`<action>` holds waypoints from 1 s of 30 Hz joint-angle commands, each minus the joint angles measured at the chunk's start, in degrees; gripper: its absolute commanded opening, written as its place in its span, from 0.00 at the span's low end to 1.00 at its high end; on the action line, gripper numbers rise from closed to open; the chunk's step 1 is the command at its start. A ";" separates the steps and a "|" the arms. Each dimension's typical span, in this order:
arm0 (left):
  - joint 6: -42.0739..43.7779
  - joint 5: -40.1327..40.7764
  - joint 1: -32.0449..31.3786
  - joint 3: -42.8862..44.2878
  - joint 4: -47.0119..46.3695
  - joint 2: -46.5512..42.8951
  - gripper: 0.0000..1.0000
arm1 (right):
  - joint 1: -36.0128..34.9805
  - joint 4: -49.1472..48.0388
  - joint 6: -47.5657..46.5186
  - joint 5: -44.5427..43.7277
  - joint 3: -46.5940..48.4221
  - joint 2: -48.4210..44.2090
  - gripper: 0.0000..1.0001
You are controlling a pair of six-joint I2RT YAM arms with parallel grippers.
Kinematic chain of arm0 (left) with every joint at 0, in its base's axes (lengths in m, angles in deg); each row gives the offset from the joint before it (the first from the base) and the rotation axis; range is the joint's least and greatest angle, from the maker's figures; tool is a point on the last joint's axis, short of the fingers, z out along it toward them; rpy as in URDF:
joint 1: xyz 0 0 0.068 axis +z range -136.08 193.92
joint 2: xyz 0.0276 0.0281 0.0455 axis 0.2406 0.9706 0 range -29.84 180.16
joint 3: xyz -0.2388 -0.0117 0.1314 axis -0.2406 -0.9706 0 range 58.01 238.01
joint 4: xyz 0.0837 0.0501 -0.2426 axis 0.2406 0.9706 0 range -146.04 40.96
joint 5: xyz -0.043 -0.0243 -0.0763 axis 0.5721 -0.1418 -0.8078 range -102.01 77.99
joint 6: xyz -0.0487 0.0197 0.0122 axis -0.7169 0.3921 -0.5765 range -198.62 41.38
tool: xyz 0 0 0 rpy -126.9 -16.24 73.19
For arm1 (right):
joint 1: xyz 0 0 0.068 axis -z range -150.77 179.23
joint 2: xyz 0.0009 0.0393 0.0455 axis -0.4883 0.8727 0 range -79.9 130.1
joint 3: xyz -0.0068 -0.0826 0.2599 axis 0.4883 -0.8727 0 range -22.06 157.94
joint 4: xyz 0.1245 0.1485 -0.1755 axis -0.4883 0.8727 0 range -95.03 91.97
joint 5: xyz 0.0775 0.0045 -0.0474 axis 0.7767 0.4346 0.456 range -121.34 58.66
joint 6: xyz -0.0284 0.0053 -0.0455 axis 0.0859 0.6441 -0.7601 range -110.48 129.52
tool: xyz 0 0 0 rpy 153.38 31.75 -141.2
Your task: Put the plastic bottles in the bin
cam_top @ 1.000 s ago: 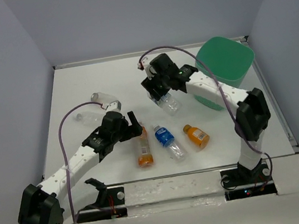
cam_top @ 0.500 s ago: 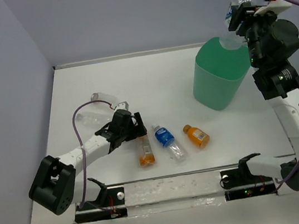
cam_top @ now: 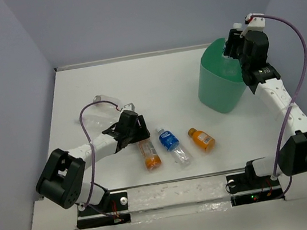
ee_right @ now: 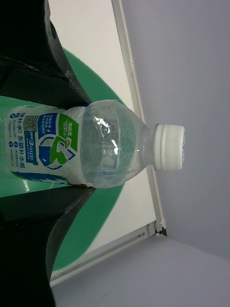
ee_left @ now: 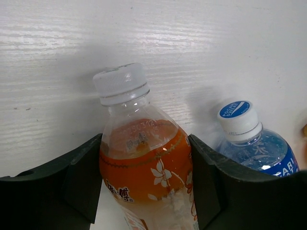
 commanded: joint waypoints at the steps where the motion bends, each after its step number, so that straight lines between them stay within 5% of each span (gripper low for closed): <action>1: 0.18 2.70 -0.37 0.23 -0.33 -2.61 0.51 | -0.01 -5.36 3.22 3.09 -0.57 -4.72 0.66; 3: 0.09 3.67 -0.37 0.05 0.46 -4.28 0.46 | -0.01 -4.75 4.19 4.05 -1.89 -5.86 0.79; 7: -0.09 5.43 -0.37 -0.04 1.43 -8.67 0.39 | -0.01 -3.07 5.07 4.76 -2.86 -7.09 0.86; 13: 0.44 9.82 -0.46 4.43 8.89 -16.32 0.38 | -0.01 3.07 6.12 7.74 -1.98 -10.43 0.88; 16: 1.14 10.44 -0.55 9.86 11.36 -19.05 0.38 | -0.01 6.85 8.48 12.38 -1.54 -12.71 0.77; 19: 1.85 9.65 -1.34 17.95 11.71 -19.41 0.36 | -0.01 8.62 12.44 23.98 -5.03 -19.72 0.50; 22: 3.16 10.87 -4.06 28.03 11.45 -16.51 0.35 | -0.01 8.62 16.48 33.98 -11.18 -24.66 0.36; 30: 6.85 13.07 -11.18 55.98 5.66 -0.61 0.36 | -0.01 9.93 23.17 45.63 -25.44 -41.35 0.27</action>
